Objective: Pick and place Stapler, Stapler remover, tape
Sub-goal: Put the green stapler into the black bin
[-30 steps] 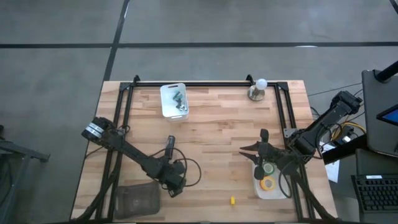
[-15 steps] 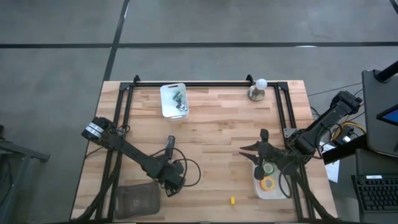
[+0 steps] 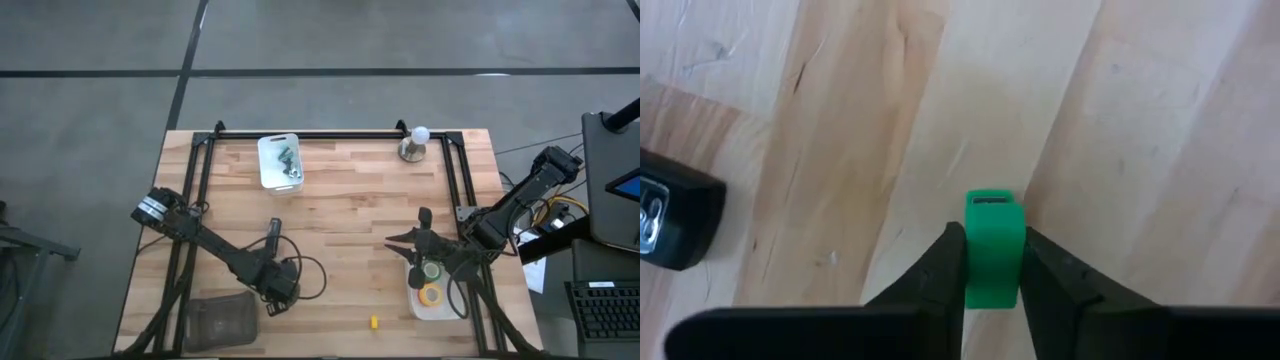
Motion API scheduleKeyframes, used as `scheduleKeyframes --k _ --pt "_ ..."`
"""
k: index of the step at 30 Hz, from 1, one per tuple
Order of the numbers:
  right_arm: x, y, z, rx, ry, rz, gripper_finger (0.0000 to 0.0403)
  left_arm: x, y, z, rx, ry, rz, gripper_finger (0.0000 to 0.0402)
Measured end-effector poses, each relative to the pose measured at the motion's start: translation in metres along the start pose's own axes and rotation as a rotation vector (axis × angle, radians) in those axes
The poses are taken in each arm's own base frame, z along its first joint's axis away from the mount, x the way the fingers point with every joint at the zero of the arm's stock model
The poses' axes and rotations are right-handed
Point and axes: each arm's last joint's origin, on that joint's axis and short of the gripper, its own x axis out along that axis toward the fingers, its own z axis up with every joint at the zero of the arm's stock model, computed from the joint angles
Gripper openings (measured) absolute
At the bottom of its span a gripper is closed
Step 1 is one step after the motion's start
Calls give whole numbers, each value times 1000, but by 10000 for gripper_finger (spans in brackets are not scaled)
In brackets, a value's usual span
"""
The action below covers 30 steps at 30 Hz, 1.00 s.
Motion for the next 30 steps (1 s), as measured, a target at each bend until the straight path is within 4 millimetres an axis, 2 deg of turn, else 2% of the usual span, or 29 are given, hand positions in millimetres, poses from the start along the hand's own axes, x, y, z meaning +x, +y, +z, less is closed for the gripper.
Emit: scheduleKeyframes --k 5,8,12,17,20,24,30 --pt "0 0 0 -1 1 -1 71 -8 -5 5 38 -19 -31 95" --pt "0 0 0 -1 1 0 75 -15 -10 10 78 -40 -55 89" --pt "0 0 0 -1 1 0 78 -35 -14 15 100 -80 -96 72" --pt "0 0 0 -1 1 0 70 -67 -13 15 69 -84 -144 84" --pt "0 0 0 -1 1 0 65 -88 -12 8 48 -71 -201 94" --pt "0 0 -1 -3 2 0 60 -112 -8 -7 -25 -26 -262 83" --pt "0 0 -1 -3 3 0 61 -132 -7 -40 -157 33 -234 77"
